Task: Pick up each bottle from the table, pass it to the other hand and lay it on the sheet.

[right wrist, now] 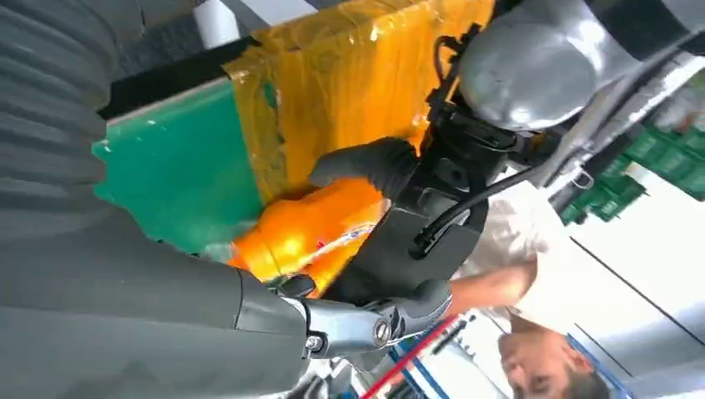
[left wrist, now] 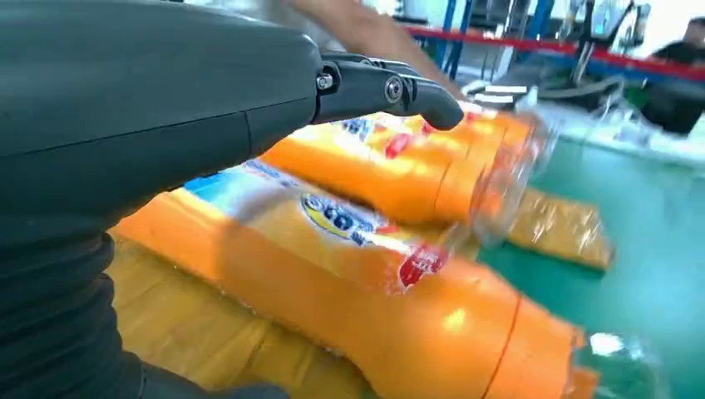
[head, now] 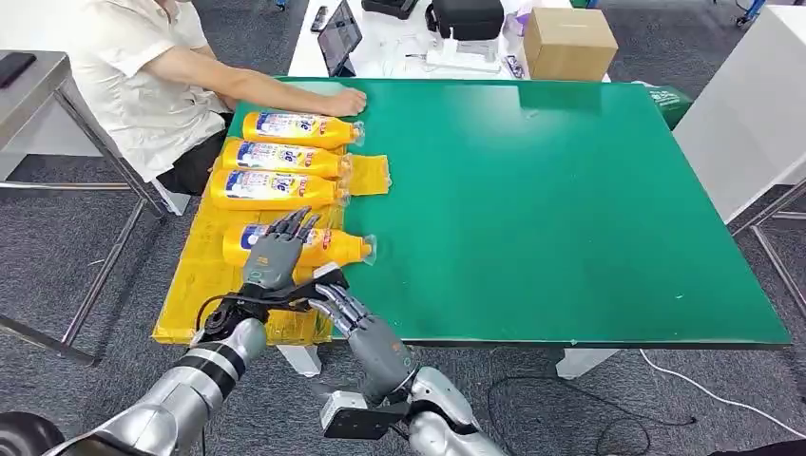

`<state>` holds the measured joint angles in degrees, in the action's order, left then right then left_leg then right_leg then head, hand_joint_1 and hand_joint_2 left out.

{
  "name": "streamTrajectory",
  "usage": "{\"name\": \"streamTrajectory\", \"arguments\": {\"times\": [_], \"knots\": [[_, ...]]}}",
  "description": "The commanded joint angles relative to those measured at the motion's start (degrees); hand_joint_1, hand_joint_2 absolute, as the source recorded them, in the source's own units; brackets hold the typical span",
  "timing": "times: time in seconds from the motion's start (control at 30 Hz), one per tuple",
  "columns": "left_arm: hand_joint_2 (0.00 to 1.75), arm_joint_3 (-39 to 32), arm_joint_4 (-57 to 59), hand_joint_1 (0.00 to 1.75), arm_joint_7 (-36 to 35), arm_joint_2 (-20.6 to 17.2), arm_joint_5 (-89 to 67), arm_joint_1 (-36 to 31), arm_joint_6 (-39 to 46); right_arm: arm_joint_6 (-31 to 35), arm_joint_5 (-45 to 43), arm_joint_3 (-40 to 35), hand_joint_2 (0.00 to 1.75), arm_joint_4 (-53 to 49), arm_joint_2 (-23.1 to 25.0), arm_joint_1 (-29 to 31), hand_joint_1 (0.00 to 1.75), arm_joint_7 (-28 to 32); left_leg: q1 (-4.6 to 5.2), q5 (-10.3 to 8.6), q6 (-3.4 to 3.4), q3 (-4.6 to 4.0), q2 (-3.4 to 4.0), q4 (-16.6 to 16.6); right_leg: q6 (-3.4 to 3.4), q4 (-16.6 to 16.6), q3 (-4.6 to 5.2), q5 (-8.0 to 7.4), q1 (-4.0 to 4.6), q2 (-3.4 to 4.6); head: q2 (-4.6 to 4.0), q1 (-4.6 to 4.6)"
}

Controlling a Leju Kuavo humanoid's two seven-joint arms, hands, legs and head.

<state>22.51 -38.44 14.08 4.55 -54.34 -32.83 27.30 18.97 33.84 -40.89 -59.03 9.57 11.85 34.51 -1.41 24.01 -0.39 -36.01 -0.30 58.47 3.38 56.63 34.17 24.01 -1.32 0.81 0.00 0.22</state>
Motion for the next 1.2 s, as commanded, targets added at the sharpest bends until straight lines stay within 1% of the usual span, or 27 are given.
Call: {"name": "streamTrajectory", "arguments": {"times": [0.03, 0.17, 0.2, 0.27, 0.33, 0.37, 0.4, 0.43, 0.53, 0.6, 0.63, 0.67, 0.7, 0.73, 0.77, 0.8, 0.83, 0.87, 0.9, 0.93, 0.97, 1.0, 1.03, 1.07, 1.1, 1.17, 1.2], "knots": [[1.75, 5.88, -3.77, 0.00, 0.58, 3.26, 0.95, -0.61, -1.51, 0.00, -0.24, 0.14, 1.75, 4.46, -0.58, 1.90, 0.00, -1.23, 0.01, -0.01, 0.10, 0.06, -0.16, -0.01, -0.07, -0.05, -0.14, 0.05, 0.02, -0.24, 0.00, 0.00], [1.75, 6.08, -3.40, 0.00, 0.96, 3.01, 1.38, -0.54, -1.51, 0.18, -0.30, 0.28, 1.75, 4.44, -0.65, 1.78, 0.00, -1.28, 0.02, -0.01, 0.08, 0.03, -0.12, -0.03, -0.06, -0.04, -0.09, 0.03, 0.00, -0.18, 0.00, -0.02], [1.75, 6.21, -3.64, 0.00, 1.15, 2.87, 1.41, -0.12, -1.22, 0.29, -0.32, 0.37, 1.75, 4.46, -0.79, 1.62, 0.00, -1.35, 0.00, 0.02, 0.13, 0.12, -0.20, -0.02, -0.12, -0.07, -0.23, 0.08, 0.04, -0.30, 0.00, 0.00], [1.75, 6.53, -4.91, 0.00, 1.74, 2.82, 1.92, 0.83, -1.02, 0.52, -0.12, 0.40, 1.75, 4.54, -0.93, 1.43, 0.00, -1.41, 0.02, -0.01, 0.08, 0.05, -0.12, -0.04, -0.06, -0.05, -0.12, 0.04, 0.01, -0.19, 0.00, 0.00], [1.75, 6.63, -5.11, 0.00, 1.75, 2.88, 1.94, 1.04, -0.98, 0.59, -0.11, 0.39, 1.75, 4.53, -0.95, 1.33, 0.00, -1.40, 0.00, 0.02, 0.10, 0.12, -0.15, -0.05, -0.09, -0.09, -0.21, 0.06, 0.03, -0.23, 0.00, 0.00], [1.75, 6.63, -5.11, 0.00, 1.75, 2.88, 1.94, 1.04, -0.98, 0.59, -0.11, 0.39, 1.75, 4.53, -0.95, 1.33, 0.00, -1.40, -0.01, 0.10, 0.21, 0.37, -0.22, -0.09, -0.21, -0.17, -0.53, 0.16, 0.09, -0.39, 0.00, 0.00], [1.75, 6.63, -5.11, 0.00, 1.75, 2.88, 1.94, 1.04, -0.98, 0.59, -0.11, 0.39, 1.75, 4.53, -0.95, 1.33, 0.00, -1.40, 0.01, 0.03, 0.12, 0.14, -0.18, -0.03, -0.10, -0.07, -0.24, 0.09, 0.03, -0.28, 0.00, 0.00], [1.75, 6.63, -5.11, 0.00, 1.75, 2.88, 1.94, 1.04, -0.98, 0.59, -0.11, 0.39, 1.75, 4.53, -0.95, 1.33, 0.00, -1.40, 0.01, 0.02, 0.11, 0.11, -0.16, -0.03, -0.09, -0.07, -0.18, 0.07, 0.02, -0.25, 0.00, 0.00], [1.75, 6.76, -5.70, 0.00, 1.82, 2.83, 2.14, 1.21, -1.10, 0.53, -0.11, 0.41, 1.75, 4.53, -0.92, 1.31, 0.00, -1.41, 0.02, 0.01, 0.11, 0.11, -0.16, -0.03, -0.09, -0.07, -0.19, 0.06, 0.02, -0.25, 0.00, 0.00], [1.75, 6.96, -8.15, 0.00, 2.76, 2.85, 3.77, 2.66, -1.15, 0.77, 0.16, 0.44, 1.75, 4.45, -0.96, 1.10, 0.00, -1.39, 0.01, 0.02, 0.13, 0.14, -0.18, -0.03, -0.11, -0.08, -0.24, 0.07, 0.03, -0.28, 0.00, 0.00], [1.75, 6.41, -10.50, 0.00, 3.78, 3.27, 6.03, 4.19, -1.01, 1.38, 0.60, 0.36, 1.75, 4.29, -1.12, 0.95, 0.00, -1.18, 0.03, 0.01, 0.11, 0.10, -0.15, -0.04, -0.09, -0.07, -0.18, 0.06, 0.01, -0.25, 0.00, 0.00], [1.75, 4.79, -13.42, 0.00, 6.00, 4.42, 11.93, 6.52, -2.96, 1.84, 0.27, 0.74, 1.75, 3.88, -1.27, 0.53, 0.00, -0.98, 0.01, 0.03, 0.12, 0.13, -0.16, -0.04, -0.09, -0.09, -0.22, 0.07, 0.03, -0.26, 0.00, 0.00], [1.75, 3.11, -17.85, 0.00, 7.61, 5.58, 20.35, 9.46, -7.81, 1.62, -1.36, 1.66, 1.75, 2.55, -1.47, -0.48, 0.00, -0.15, 0.02, 0.05, 0.15, 0.18, -0.18, -0.05, -0.11, -0.10, -0.28, 0.10, 0.03, -0.29, 0.00, -0.02], [1.75, 2.84, -21.40, 0.00, 9.27, 5.90, 26.44, 11.72, -10.67, -0.64, -5.15, 2.78, 1.75, 0.79, -1.59, -1.73, 0.00, 2.10, 0.04, 0.03, 0.13, 0.13, -0.18, -0.07, -0.08, -0.11, -0.22, 0.08, 0.00, -0.28, 0.00, 0.00], [1.75, 3.29, -25.40, 0.00, 10.10, 5.34, 32.48, 14.33, -13.05, -6.43, -12.86, 4.88, 1.75, -3.23, -1.79, -3.96, 0.00, 5.48, 0.02, 0.09, 0.19, 0.27, -0.24, -0.08, -0.12, -0.17, -0.41, 0.15, 0.03, -0.37, 0.00, 0.00], [1.75, 3.93, -27.90, 0.00, 10.51, 4.53, 35.44, 15.88, -13.59, -8.57, -15.50, 5.16, 1.75, -7.60, -2.60, -5.51, 0.00, 5.49, 0.05, 0.06, 0.13, 0.14, -0.20, -0.06, -0.07, -0.11, -0.23, 0.13, -0.01, -0.31, 0.00, 0.00], [1.75, 2.94, -30.37, 0.00, 11.41, 4.70, 41.53, 17.67, -15.49, -10.46, -20.35, 4.17, 1.75, -15.50, -4.12, -7.38, 0.00, 5.49, 0.03, 0.07, 0.10, 0.09, -0.14, -0.03, -0.07, -0.08, -0.12, 0.11, 0.00, -0.23, 0.00, -0.02], [1.75, 3.04, -32.13, 0.00, 11.16, 3.96, 43.40, 18.65, -16.09, -11.32, -23.14, 3.10, 1.75, -20.89, -5.96, -8.68, 0.00, 5.49, 0.02, 0.06, 0.07, 0.01, -0.09, -0.01, -0.06, -0.07, -0.02, 0.09, 0.01, -0.15, 0.00, -0.02], [1.75, 1.93, -33.89, 0.00, 10.20, 3.61, 49.37, 19.63, -19.02, -12.40, -25.08, 2.09, 1.75, -26.68, -7.92, -9.85, 0.00, 5.49, 0.03, 0.18, 0.15, 0.11, -0.25, 0.05, -0.11, -0.03, -0.21, 0.25, 0.02, -0.34, 0.00, 0.00], [1.75, 0.24, -34.16, 0.00, 8.03, 4.32, 55.97, 19.75, -22.05, -12.75, -25.31, 1.71, 1.75, -29.32, -8.72, -10.21, 0.00, 5.49, 0.03, 0.27, 0.16, 0.22, -0.24, 0.08, -0.14, -0.03, -0.33, 0.32, 0.04, -0.35, 0.00, -0.04], [1.75, -0.48, -33.87, 0.00, 7.18, 4.20, 58.44, 19.18, -22.67, -12.68, -25.02, 1.38, 1.75, -31.15, -9.42, -10.57, 0.00, 5.49, 0.01, 0.25, 0.16, 0.11, -0.29, 0.12, -0.11, -0.01, -0.25, 0.30, 0.05, -0.39, 0.00, -0.07], [1.75, -0.70, -33.63, 0.00, 6.93, 4.22, 59.50, 18.97, -22.80, -12.64, -24.85, 1.11, 1.75, -31.73, -9.69, -10.58, 0.00, 5.49, 0.00, 0.33, 0.17, 0.19, -0.22, 0.14, -0.13, -0.02, -0.31, 0.31, 0.06, -0.33, 0.00, -0.04], [1.75, -0.70, -33.63, 0.00, 6.93, 4.22, 59.50, 18.97, -22.80, -12.64, -24.85, 1.11, 1.75, -31.73, -9.69, -10.58, 0.00, 5.49, 0.04, 0.18, 0.11, -0.07, -0.32, 0.09, -0.06, -0.02, -0.10, 0.23, 0.00, -0.35, 0.00, 0.04], [1.75, -1.83, -31.93, 0.00, 6.37, 4.56, 62.26, 17.80, -23.16, -12.72, -24.59, 0.30, 1.75, -32.48, -10.24, -10.40, 0.00, 5.49, 0.04, 0.23, 0.18, 0.09, -0.56, 0.08, -0.12, -0.05, -0.41, 0.34, 0.02, -0.60, 0.00, 0.09], [1.75, -2.41, -30.21, 0.00, 6.11, 4.51, 63.87, 16.83, -22.76, -13.27, -25.34, -0.53, 1.75, -32.83, -10.64, -10.16, 0.00, 5.49, 0.01, 0.19, 0.09, -0.13, -0.19, 0.08, -0.11, -0.04, -0.07, 0.17, 0.02, -0.19, 0.00, 0.26], [1.75, -3.54, -26.46, 0.00, 5.57, 4.41, 66.05, 15.10, -23.08, -12.65, -24.90, -0.81, 1.75, -31.41, -10.27, -9.96, 0.00, 5.49, 0.05, 0.22, 0.07, -0.12, -0.04, 0.01, -0.17, -0.04, -0.02, 0.08, 0.00, -0.07, 0.00, 0.11], [1.75, -3.87, -25.38, 0.00, 5.13, 4.43, 66.88, 14.78, -23.46, -12.53, -24.88, -0.75, 1.75, -30.43, -10.11, -9.96, 0.00, 5.49, 0.08, 0.16, 0.05, -0.11, -0.13, -0.05, -0.15, -0.09, -0.02, 0.05, -0.03, -0.20, 0.00, 0.13]]}}
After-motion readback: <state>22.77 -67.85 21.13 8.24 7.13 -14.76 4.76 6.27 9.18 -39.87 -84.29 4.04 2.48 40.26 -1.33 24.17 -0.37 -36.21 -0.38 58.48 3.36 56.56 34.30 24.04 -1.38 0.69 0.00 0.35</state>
